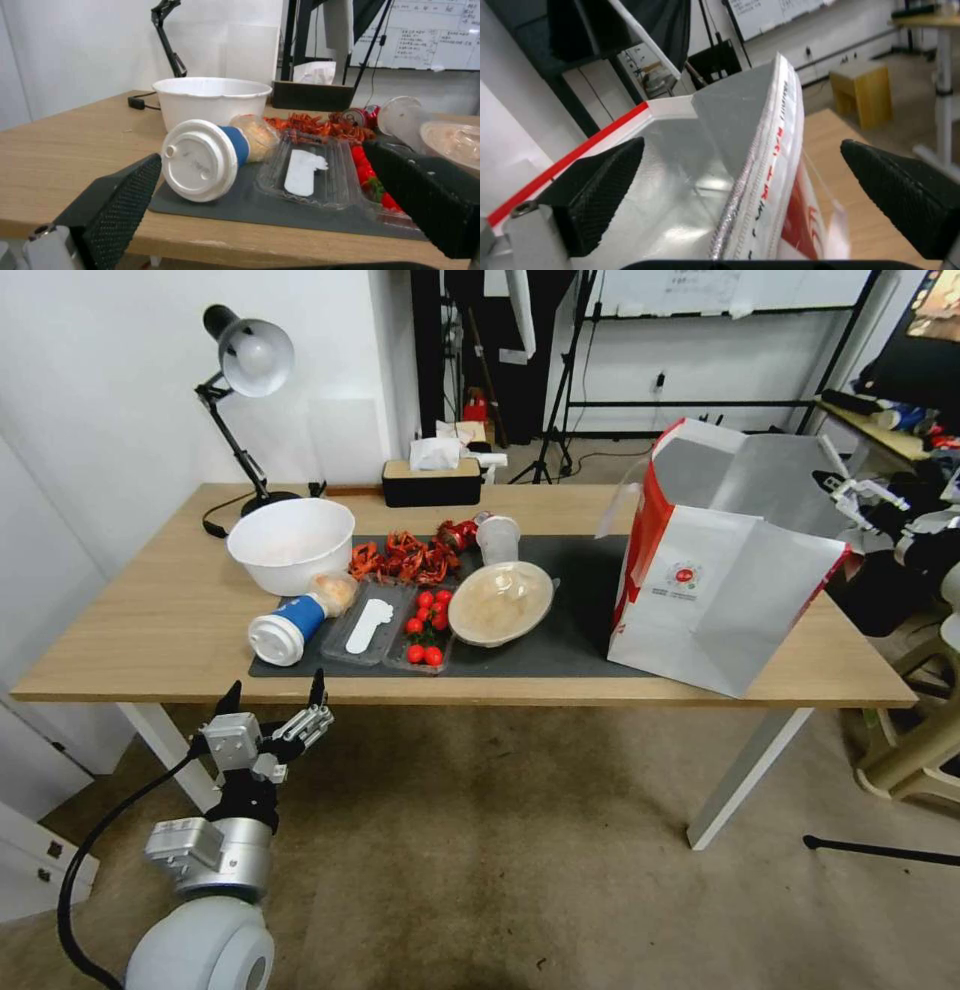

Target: Pick up the food delivery bag from the floor and place it on the table.

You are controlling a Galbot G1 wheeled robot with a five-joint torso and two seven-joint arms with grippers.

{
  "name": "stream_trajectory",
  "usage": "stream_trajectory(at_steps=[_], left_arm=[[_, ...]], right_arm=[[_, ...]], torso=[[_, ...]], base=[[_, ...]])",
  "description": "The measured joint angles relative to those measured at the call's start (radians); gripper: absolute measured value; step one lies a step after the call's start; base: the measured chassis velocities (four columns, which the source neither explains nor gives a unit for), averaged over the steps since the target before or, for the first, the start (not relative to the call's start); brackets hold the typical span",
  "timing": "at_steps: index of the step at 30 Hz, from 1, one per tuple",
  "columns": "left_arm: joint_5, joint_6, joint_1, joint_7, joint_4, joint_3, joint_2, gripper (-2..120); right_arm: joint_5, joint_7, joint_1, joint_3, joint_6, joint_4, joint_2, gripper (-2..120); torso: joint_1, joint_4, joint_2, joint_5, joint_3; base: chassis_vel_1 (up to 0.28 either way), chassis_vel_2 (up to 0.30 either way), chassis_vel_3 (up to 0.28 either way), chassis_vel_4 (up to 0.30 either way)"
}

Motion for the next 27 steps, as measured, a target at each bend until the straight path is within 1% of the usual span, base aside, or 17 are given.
stream_trajectory(at_steps=[1, 3, 4, 6, 7, 10, 11, 15, 17, 19, 21, 22, 27], left_arm=[[0.000, 0.000, 0.000, 0.000, 0.000, 0.000, 0.000, 100], [0.000, -0.002, 0.003, 0.000, -0.003, -0.002, 0.000, 100], [0.000, -0.002, 0.003, 0.000, -0.003, -0.002, 0.000, 100], [-0.002, -0.004, 0.005, -0.001, -0.009, -0.007, 0.002, 100], [-0.002, -0.004, 0.005, -0.001, -0.009, -0.007, 0.002, 100], [-0.007, -0.006, 0.008, -0.002, -0.015, -0.011, 0.002, 100], [-0.007, -0.006, 0.008, -0.002, -0.015, -0.011, 0.002, 100], [-0.009, -0.011, 0.011, -0.002, -0.026, -0.012, -0.001, 100], [-0.009, -0.011, 0.012, -0.003, -0.028, -0.012, -0.001, 100], [-0.012, -0.011, 0.013, 0.000, -0.034, -0.013, -0.003, 100], [-0.012, -0.011, 0.013, 0.001, -0.035, -0.013, -0.003, 100], [-0.012, -0.014, 0.014, 0.005, -0.036, -0.013, -0.004, 100], [-0.011, -0.022, 0.021, 0.022, -0.043, -0.018, -0.007, 100]], right_arm=[[0.000, 0.000, 0.000, 0.000, 0.000, 0.000, 0.000, 100], [-0.091, -0.034, -0.011, -0.007, 0.027, 0.002, 0.006, 100], [-0.091, -0.034, -0.011, -0.007, 0.027, 0.002, 0.006, 100], [-0.167, -0.075, -0.018, -0.017, 0.064, 0.010, 0.012, 100], [-0.167, -0.075, -0.018, -0.017, 0.064, 0.010, 0.012, 100], [-0.254, -0.138, -0.019, -0.034, 0.135, 0.021, 0.015, 100], [-0.254, -0.138, -0.019, -0.034, 0.135, 0.021, 0.015, 100], [-0.327, -0.220, -0.040, -0.031, 0.203, 0.058, 0.001, 100], [-0.331, -0.230, -0.054, -0.018, 0.208, 0.070, -0.002, 100], [-0.340, -0.249, -0.109, 0.031, 0.210, 0.111, -0.012, 100], [-0.341, -0.251, -0.124, 0.042, 0.209, 0.122, -0.013, 100], [-0.341, -0.255, -0.151, 0.059, 0.204, 0.147, -0.013, 100], [-0.359, -0.253, -0.177, 0.058, 0.192, 0.194, 0.010, 100]], torso=[[0.000, 0.0000, 0.000, 0.0000, 0.000], [0.000, 0.0000, 0.000, -0.0001, 0.000], [0.000, 0.0000, 0.000, -0.0001, 0.000], [0.000, 0.0000, 0.000, 0.0001, 0.000], [0.000, 0.0000, 0.000, 0.0001, 0.000], [0.000, 0.0001, 0.000, -0.0001, 0.000], [0.000, 0.0001, 0.000, -0.0001, 0.000], [0.000, 0.0002, 0.000, 0.0000, 0.000], [0.000, 0.0002, 0.000, 0.0001, 0.000], [0.000, 0.0001, 0.000, -0.0003, 0.000], [0.000, -0.0001, 0.000, -0.0002, 0.000], [0.000, -0.0002, 0.000, -0.0002, 0.000], [0.000, 0.0001, 0.000, -0.0001, 0.000]], base=[[0.000, 0.000, 0.000, 0.000], [0.000, 0.000, 0.000, 0.000], [0.000, 0.000, 0.000, 0.000], [0.000, 0.000, 0.000, 0.000], [0.000, 0.000, 0.000, 0.000], [0.000, 0.000, 0.000, 0.000], [0.000, 0.000, 0.000, 0.000], [0.000, 0.000, 0.000, 0.000], [0.000, 0.000, 0.000, 0.000], [0.000, 0.000, 0.000, 0.000], [0.000, 0.000, 0.000, 0.000], [0.000, 0.000, 0.000, 0.000], [0.000, 0.000, 0.000, 0.000]])
